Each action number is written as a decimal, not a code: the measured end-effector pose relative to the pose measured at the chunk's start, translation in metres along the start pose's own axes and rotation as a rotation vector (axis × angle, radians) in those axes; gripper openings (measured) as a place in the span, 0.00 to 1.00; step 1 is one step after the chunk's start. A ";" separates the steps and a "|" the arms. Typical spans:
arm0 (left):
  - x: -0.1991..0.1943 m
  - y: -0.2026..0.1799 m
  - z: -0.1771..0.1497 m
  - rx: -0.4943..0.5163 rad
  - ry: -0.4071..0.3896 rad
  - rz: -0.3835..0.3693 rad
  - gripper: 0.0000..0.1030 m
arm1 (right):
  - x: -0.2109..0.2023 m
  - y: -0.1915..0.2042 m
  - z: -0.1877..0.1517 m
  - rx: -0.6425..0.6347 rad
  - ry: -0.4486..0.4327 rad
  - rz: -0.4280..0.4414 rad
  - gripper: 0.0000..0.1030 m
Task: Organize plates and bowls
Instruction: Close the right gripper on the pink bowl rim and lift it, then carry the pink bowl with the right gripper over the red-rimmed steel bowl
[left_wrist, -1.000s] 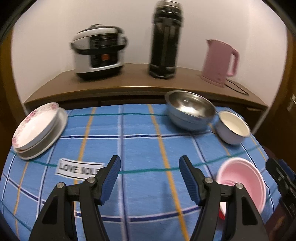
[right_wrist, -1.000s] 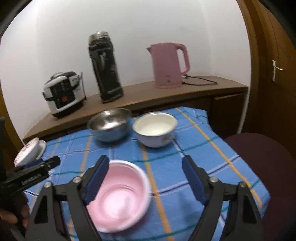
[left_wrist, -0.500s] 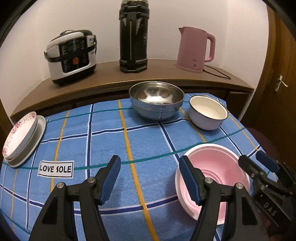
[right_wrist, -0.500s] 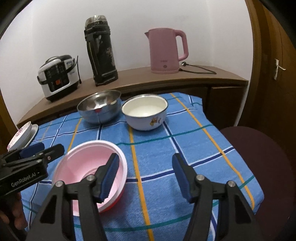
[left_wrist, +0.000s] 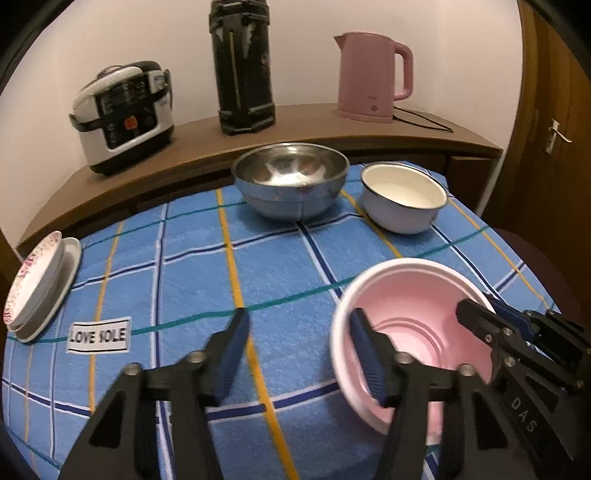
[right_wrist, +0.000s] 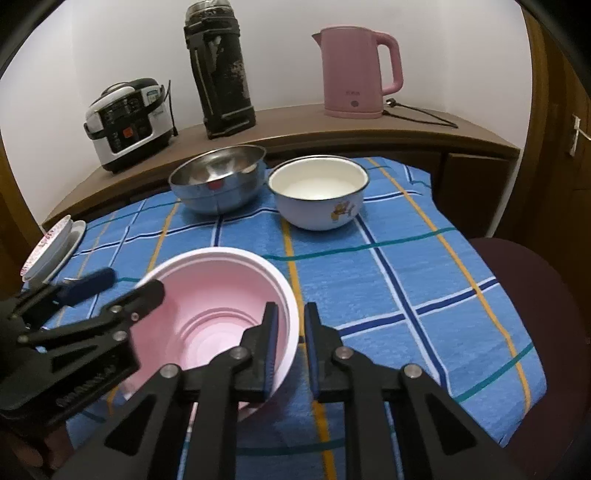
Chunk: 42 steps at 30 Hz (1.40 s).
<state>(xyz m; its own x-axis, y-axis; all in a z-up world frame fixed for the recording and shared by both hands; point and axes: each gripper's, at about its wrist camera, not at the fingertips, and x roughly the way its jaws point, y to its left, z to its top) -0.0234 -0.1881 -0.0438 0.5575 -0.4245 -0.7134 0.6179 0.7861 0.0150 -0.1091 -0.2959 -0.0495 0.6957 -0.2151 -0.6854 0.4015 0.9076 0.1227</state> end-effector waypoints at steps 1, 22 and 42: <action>0.001 -0.001 -0.001 0.000 0.006 -0.026 0.38 | 0.000 0.001 0.000 0.001 -0.001 0.005 0.11; -0.014 0.013 0.013 -0.066 -0.040 -0.111 0.10 | -0.011 0.011 0.025 0.011 -0.064 0.073 0.10; 0.015 0.064 0.130 -0.123 -0.204 0.011 0.10 | 0.051 0.037 0.154 -0.018 -0.195 0.091 0.09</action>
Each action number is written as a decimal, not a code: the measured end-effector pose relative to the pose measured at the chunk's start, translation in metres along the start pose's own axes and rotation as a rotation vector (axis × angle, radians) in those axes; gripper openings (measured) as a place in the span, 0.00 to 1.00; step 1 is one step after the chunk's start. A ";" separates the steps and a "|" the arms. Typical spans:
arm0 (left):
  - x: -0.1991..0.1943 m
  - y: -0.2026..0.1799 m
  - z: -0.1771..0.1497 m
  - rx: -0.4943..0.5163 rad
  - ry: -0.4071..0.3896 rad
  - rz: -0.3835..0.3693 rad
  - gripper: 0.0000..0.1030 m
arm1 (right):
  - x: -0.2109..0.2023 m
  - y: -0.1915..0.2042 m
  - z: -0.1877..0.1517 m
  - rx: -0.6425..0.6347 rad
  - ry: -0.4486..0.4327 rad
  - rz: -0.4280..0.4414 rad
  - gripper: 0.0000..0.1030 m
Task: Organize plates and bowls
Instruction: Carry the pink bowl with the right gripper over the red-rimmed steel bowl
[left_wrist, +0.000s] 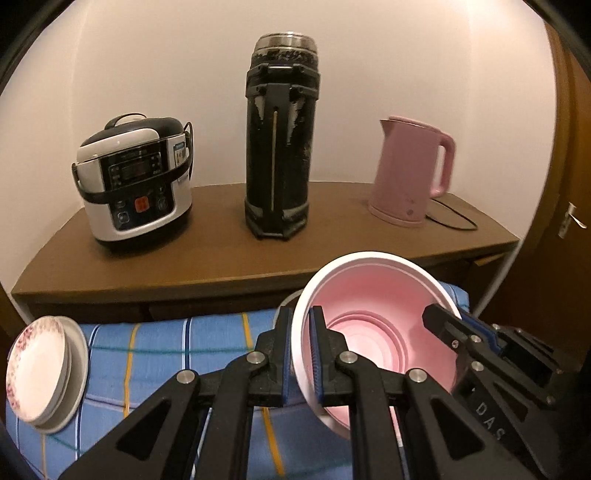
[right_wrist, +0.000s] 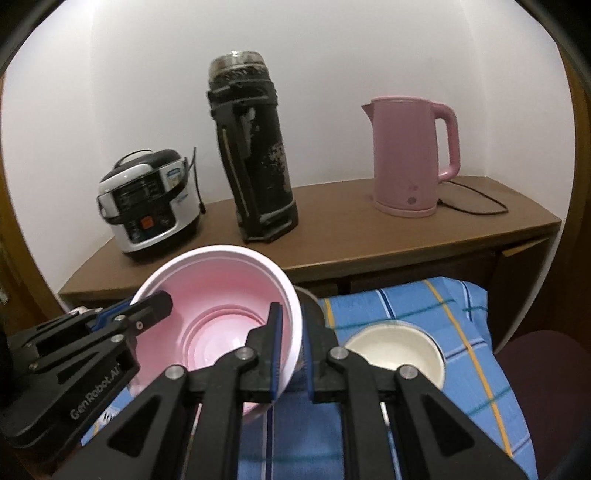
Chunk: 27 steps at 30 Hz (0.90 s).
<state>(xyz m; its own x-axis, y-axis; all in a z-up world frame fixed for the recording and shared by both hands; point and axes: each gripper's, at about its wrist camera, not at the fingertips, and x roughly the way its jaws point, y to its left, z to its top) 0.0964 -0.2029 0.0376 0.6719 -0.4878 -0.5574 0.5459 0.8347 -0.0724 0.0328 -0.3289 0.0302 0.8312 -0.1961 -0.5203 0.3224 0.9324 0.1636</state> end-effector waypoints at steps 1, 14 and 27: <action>0.006 0.002 0.003 -0.003 0.002 0.003 0.10 | 0.006 -0.001 0.001 0.006 0.005 -0.002 0.09; 0.063 0.005 0.004 -0.026 0.068 0.040 0.10 | 0.059 -0.010 -0.002 0.016 0.085 -0.030 0.09; 0.085 0.013 -0.006 -0.045 0.118 0.088 0.08 | 0.072 -0.007 -0.012 0.010 0.100 -0.022 0.12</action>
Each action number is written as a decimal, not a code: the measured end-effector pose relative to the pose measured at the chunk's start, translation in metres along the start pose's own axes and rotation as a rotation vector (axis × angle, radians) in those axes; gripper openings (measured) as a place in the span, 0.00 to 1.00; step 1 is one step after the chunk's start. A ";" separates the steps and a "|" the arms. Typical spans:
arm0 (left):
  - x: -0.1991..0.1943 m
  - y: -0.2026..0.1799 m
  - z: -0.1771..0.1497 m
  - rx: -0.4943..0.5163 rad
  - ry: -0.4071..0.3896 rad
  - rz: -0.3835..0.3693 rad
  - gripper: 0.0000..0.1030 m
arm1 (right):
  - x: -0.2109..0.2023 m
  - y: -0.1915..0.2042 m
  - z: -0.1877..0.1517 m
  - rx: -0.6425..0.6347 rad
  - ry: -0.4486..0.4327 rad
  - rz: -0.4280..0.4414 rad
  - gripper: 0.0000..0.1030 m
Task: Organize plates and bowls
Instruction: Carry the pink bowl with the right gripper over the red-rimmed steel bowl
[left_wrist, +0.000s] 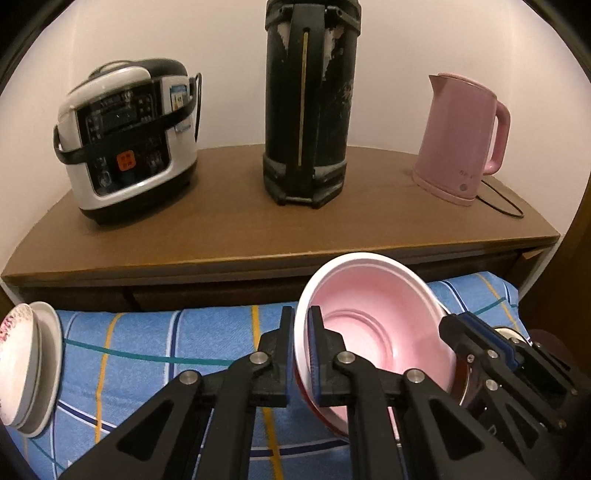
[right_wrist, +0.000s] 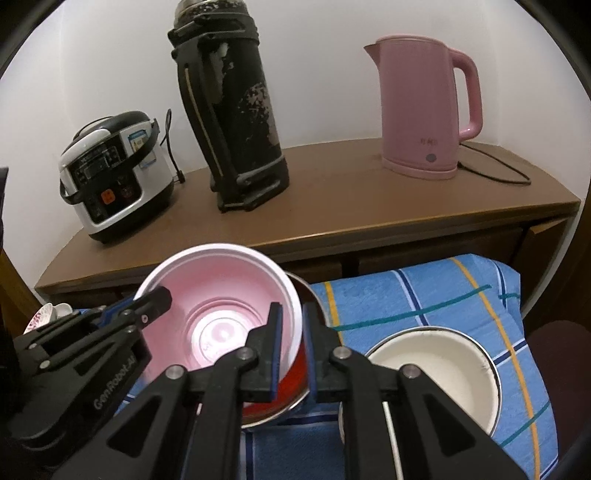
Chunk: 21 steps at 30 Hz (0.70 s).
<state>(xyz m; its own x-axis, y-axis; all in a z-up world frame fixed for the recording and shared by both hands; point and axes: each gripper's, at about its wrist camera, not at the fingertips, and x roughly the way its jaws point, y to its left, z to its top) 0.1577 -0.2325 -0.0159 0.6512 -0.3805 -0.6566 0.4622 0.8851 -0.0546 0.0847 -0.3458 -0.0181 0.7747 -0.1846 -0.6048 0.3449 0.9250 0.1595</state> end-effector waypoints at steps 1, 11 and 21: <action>0.001 -0.001 -0.001 0.002 0.001 0.002 0.08 | 0.001 0.000 -0.001 0.000 -0.007 -0.006 0.12; 0.001 -0.003 -0.001 0.011 -0.011 0.017 0.08 | -0.005 -0.008 -0.003 0.019 -0.096 -0.065 0.52; -0.005 0.002 0.002 -0.005 -0.030 0.000 0.11 | 0.002 -0.011 -0.003 0.017 -0.086 -0.100 0.52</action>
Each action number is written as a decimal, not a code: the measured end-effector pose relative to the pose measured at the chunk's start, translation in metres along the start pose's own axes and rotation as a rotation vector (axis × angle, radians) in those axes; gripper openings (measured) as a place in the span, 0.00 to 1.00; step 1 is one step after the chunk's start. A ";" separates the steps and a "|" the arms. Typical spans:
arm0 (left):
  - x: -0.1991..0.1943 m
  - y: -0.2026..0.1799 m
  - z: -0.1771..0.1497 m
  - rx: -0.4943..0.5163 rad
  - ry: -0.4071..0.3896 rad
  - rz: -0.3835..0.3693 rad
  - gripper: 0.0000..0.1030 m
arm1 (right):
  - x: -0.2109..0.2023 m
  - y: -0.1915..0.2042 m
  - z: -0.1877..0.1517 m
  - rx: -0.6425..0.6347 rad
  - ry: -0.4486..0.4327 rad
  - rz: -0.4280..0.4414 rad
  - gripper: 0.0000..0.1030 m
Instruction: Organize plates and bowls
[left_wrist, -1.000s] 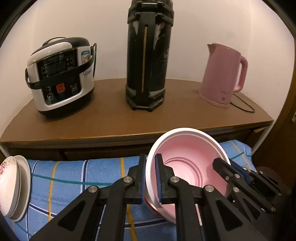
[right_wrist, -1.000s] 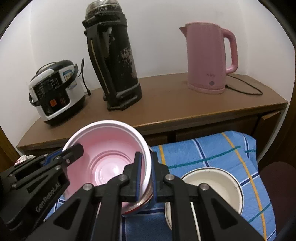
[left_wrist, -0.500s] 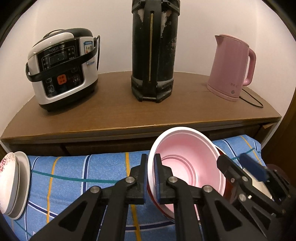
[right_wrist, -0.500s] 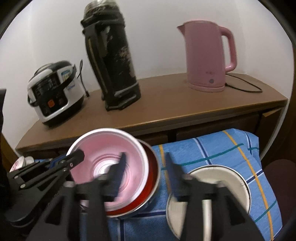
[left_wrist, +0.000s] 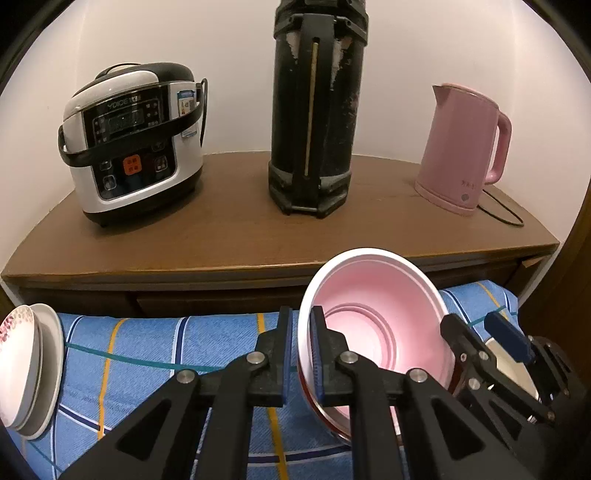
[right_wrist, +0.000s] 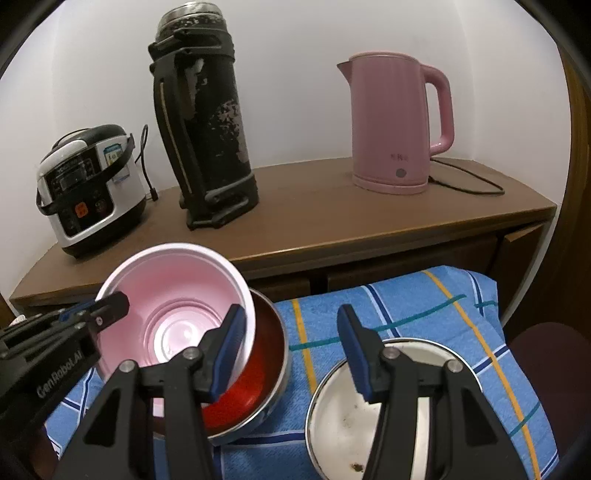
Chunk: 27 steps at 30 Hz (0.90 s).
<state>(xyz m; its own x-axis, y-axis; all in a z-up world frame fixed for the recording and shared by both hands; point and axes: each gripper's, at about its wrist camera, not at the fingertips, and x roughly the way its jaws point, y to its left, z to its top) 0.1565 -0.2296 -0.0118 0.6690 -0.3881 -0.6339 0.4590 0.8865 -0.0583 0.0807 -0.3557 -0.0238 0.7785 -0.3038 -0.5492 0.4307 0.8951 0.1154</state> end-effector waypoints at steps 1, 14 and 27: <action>0.001 -0.001 -0.001 -0.002 0.012 -0.012 0.11 | -0.002 -0.001 0.000 0.004 -0.007 0.001 0.52; -0.021 0.011 0.006 -0.036 -0.100 -0.021 0.74 | -0.004 0.002 0.006 0.001 -0.043 0.005 0.52; 0.007 0.036 0.003 -0.085 -0.052 0.197 0.74 | -0.003 0.009 0.004 -0.016 -0.037 0.015 0.54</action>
<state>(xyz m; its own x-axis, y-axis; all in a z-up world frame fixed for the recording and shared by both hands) 0.1789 -0.2010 -0.0161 0.7713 -0.2159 -0.5988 0.2671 0.9637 -0.0034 0.0843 -0.3486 -0.0176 0.8013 -0.3016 -0.5166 0.4115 0.9047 0.1100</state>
